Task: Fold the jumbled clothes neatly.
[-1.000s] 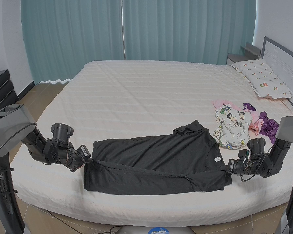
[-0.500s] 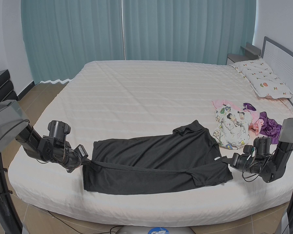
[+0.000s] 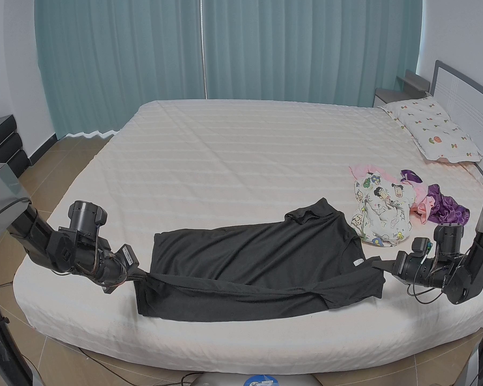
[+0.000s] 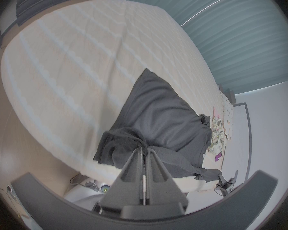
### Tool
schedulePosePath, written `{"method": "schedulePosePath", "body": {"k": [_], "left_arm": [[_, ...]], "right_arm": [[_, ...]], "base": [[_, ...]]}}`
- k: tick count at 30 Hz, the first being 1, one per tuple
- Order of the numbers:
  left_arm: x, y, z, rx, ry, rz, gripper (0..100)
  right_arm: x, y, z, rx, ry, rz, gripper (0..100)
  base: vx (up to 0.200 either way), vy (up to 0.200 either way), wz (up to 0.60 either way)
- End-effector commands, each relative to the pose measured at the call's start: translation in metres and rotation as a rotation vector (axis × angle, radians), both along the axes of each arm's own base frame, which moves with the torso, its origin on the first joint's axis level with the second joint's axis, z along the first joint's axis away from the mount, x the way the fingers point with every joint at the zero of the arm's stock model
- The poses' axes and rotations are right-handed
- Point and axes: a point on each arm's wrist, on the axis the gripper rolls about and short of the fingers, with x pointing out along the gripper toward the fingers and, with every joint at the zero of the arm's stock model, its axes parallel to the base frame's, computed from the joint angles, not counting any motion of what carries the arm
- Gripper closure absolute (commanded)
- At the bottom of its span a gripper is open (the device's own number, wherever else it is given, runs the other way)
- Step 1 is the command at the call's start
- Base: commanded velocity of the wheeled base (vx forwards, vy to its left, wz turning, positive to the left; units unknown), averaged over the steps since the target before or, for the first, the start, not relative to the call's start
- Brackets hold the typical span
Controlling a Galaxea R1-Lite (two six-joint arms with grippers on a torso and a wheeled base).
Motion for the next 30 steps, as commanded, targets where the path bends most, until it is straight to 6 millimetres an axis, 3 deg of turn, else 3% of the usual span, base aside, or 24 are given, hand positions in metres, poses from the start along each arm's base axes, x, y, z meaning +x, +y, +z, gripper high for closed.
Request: {"method": "schedulePosePath", "body": {"k": [1,16,30], "left_arm": [[-0.023,0.002,0.012,-0.011,-0.009,-0.003,100],[-0.06,0.004,0.021,-0.025,-0.004,-0.013,100],[-0.066,0.015,0.029,-0.054,-0.019,0.044,100]], "right_arm": [[-0.008,-0.005,0.012,0.007,-0.031,-0.005,100],[-0.021,-0.012,0.011,-0.04,-0.04,0.007,100],[-0.032,-0.012,0.012,-0.043,-0.075,0.055,100]], "base": [[0.0,0.0,0.0],[0.0,0.0,0.0],[0.0,0.0,0.0]]}}
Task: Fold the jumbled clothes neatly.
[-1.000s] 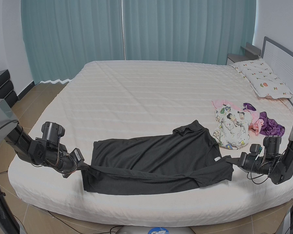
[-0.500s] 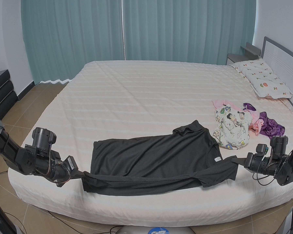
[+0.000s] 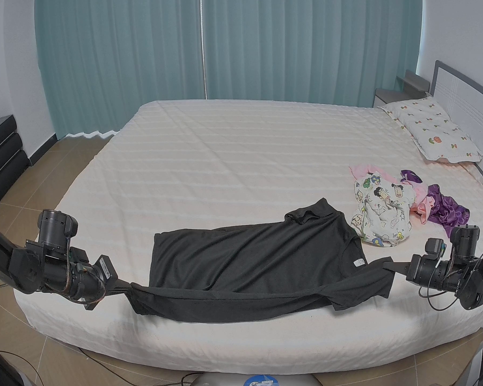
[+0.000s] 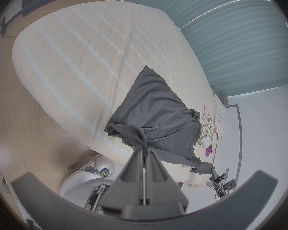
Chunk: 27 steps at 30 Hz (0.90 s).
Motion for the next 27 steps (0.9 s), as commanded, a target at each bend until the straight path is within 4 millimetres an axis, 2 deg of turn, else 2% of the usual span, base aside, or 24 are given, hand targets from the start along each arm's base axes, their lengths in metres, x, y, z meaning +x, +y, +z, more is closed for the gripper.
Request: {"method": "schedulePosePath", "body": {"k": [1,9,16,27], "left_arm": [[-0.002,0.005,0.001,-0.001,-0.001,0.022,100],[0.004,0.008,-0.004,0.001,0.015,0.031,100],[0.034,0.006,-0.02,0.011,0.044,0.033,100],[0.067,0.006,-0.046,0.069,0.08,0.063,100]], "right_arm": [[-0.003,-0.002,-0.002,-0.006,0.006,0.0,100],[-0.004,-0.003,-0.005,-0.001,0.01,0.021,100],[0.013,-0.004,-0.019,0.002,0.034,0.018,100],[0.039,-0.003,-0.044,-0.004,0.068,0.016,100]], "base": [[0.0,0.0,0.0],[0.0,0.0,0.0],[0.0,0.0,0.0],[0.0,0.0,0.0]]}}
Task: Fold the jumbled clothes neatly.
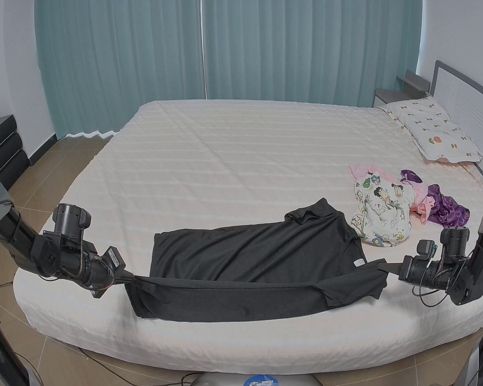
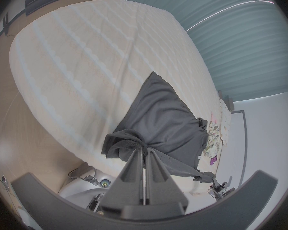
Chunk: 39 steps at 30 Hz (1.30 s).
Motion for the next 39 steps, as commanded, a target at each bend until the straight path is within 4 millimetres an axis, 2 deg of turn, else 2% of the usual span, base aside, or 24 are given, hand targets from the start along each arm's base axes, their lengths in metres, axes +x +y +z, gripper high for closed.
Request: {"method": "schedulePosePath", "body": {"k": [1,9,17,30,39], "left_arm": [[0.016,-0.002,-0.022,0.032,0.049,0.012,100],[0.028,-0.008,-0.039,0.096,0.075,0.026,100],[0.043,-0.018,-0.046,0.144,0.062,0.027,100],[0.056,-0.034,-0.063,0.282,0.062,0.048,100],[0.065,-0.04,-0.066,0.311,0.046,0.048,100]], "right_arm": [[0.01,0.003,-0.02,-0.002,0.045,0.002,100],[0.021,0.009,-0.032,-0.052,0.063,-0.04,100],[0.035,0.007,-0.041,-0.106,0.095,-0.117,100],[0.038,0.015,-0.051,-0.133,0.116,-0.123,100],[0.044,0.018,-0.058,-0.158,0.116,-0.143,100]], "base": [[0.0,0.0,0.0],[0.0,0.0,0.0],[0.0,0.0,0.0],[0.0,0.0,0.0],[0.0,0.0,0.0]]}}
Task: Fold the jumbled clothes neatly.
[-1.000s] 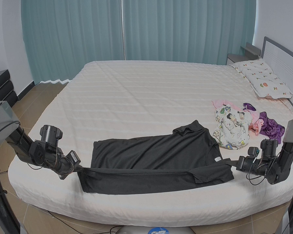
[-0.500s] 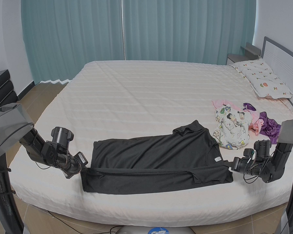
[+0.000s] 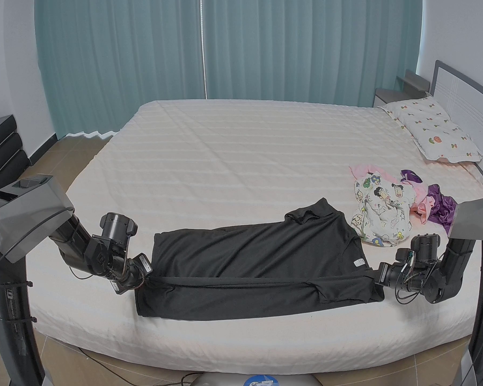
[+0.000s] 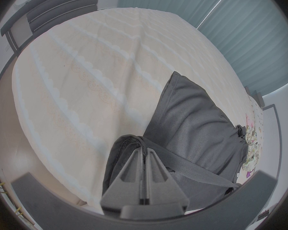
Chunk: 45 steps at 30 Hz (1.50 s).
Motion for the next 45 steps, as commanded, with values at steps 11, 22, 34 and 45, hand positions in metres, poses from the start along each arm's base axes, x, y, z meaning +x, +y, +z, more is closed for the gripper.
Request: {"method": "schedulePosePath", "body": {"k": [11,22,34,45], "left_arm": [[0.002,-0.005,-0.006,0.015,0.01,0.006,0],[-0.03,0.004,0.019,-0.235,0.028,-0.024,0],[-0.041,0.006,0.019,-0.243,0.004,-0.022,0],[-0.04,0.009,0.02,-0.253,-0.003,-0.016,0]], "right_arm": [[-0.001,0.001,0.0,0.006,-0.007,0.001,0],[-0.01,0.001,0.012,0.038,-0.028,-0.024,0],[-0.011,0.002,0.012,0.04,-0.024,-0.023,0],[-0.011,0.002,0.012,0.04,-0.025,-0.023,0]], "base": [[0.0,0.0,0.0],[0.0,0.0,0.0],[-0.067,0.0,0.0],[-0.036,0.0,0.0]]}}
